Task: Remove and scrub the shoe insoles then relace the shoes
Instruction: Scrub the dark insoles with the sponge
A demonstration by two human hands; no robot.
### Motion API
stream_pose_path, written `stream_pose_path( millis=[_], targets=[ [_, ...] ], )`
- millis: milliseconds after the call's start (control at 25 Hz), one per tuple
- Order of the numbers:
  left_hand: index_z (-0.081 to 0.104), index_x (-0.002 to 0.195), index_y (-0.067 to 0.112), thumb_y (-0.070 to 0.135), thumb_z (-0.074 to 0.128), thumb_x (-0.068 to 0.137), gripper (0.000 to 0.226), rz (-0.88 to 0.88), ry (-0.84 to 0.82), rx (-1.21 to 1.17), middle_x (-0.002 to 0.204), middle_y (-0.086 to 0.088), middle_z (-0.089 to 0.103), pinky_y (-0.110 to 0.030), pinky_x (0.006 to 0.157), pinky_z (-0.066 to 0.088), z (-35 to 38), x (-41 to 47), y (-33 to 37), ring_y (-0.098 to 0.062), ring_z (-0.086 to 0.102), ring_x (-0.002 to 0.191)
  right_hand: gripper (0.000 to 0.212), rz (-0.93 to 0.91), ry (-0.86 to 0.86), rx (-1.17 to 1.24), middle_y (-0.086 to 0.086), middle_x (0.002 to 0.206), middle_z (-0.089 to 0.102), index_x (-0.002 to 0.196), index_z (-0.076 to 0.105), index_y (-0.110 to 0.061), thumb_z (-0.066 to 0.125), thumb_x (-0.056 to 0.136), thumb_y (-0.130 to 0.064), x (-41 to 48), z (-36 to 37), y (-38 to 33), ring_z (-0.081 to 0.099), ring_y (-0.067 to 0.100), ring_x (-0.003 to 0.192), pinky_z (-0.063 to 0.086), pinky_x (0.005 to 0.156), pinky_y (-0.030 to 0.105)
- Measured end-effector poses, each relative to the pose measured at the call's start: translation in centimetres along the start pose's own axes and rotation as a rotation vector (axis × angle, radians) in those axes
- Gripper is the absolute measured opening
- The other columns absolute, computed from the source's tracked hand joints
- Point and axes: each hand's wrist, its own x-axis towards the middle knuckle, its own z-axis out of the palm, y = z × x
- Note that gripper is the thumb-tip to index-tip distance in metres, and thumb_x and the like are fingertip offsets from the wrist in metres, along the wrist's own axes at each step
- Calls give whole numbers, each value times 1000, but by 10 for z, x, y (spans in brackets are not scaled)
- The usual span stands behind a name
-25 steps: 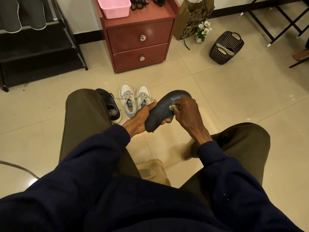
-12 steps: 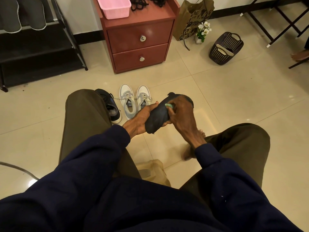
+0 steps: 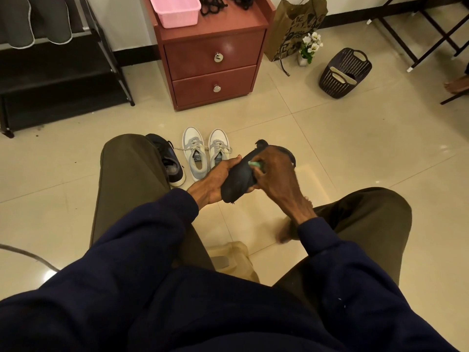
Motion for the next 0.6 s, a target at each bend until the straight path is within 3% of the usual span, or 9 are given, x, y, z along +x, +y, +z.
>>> stream_pose_path(
  millis=[120, 240, 360, 520, 600],
  targets=[
    [68, 100, 7, 33, 56, 105, 29, 27, 49, 46, 85, -11, 74, -34, 62, 62, -3, 4, 0, -24, 71, 70, 5, -135, -219, 43, -2, 89, 67, 90, 76, -14, 76, 87, -16, -4, 5, -16, 59, 9, 78, 53, 68, 27],
    [66, 111, 6, 35, 51, 107, 33, 20, 13, 11, 97, -17, 74, -40, 65, 64, -4, 4, 0, -29, 73, 78, 10, -31, -101, -44, -8, 82, 65, 81, 75, -19, 78, 86, -28, 4, -7, -7, 57, 7, 69, 43, 57, 23],
    [63, 120, 4, 35, 48, 108, 37, 6, -14, -24, 105, -22, 75, -41, 63, 64, -5, 4, -1, -36, 76, 83, 7, 64, 11, -99, -2, 86, 67, 81, 75, -15, 78, 84, -20, 5, -14, 7, 57, 10, 74, 42, 62, 26],
    [68, 102, 8, 34, 52, 106, 31, 42, 55, 22, 83, -9, 76, -30, 63, 61, -6, 7, 0, -21, 72, 68, 6, -93, -269, 50, -4, 82, 65, 82, 77, -15, 79, 85, -20, -5, 3, -13, 58, 9, 72, 45, 60, 25],
    [69, 105, 9, 37, 55, 105, 31, 62, 62, 24, 90, -8, 75, -31, 72, 61, -7, 10, 1, -20, 72, 73, 9, -111, -249, -6, -5, 82, 67, 83, 77, -18, 79, 85, -27, -4, 2, -13, 59, 9, 72, 50, 61, 30]
  ],
)
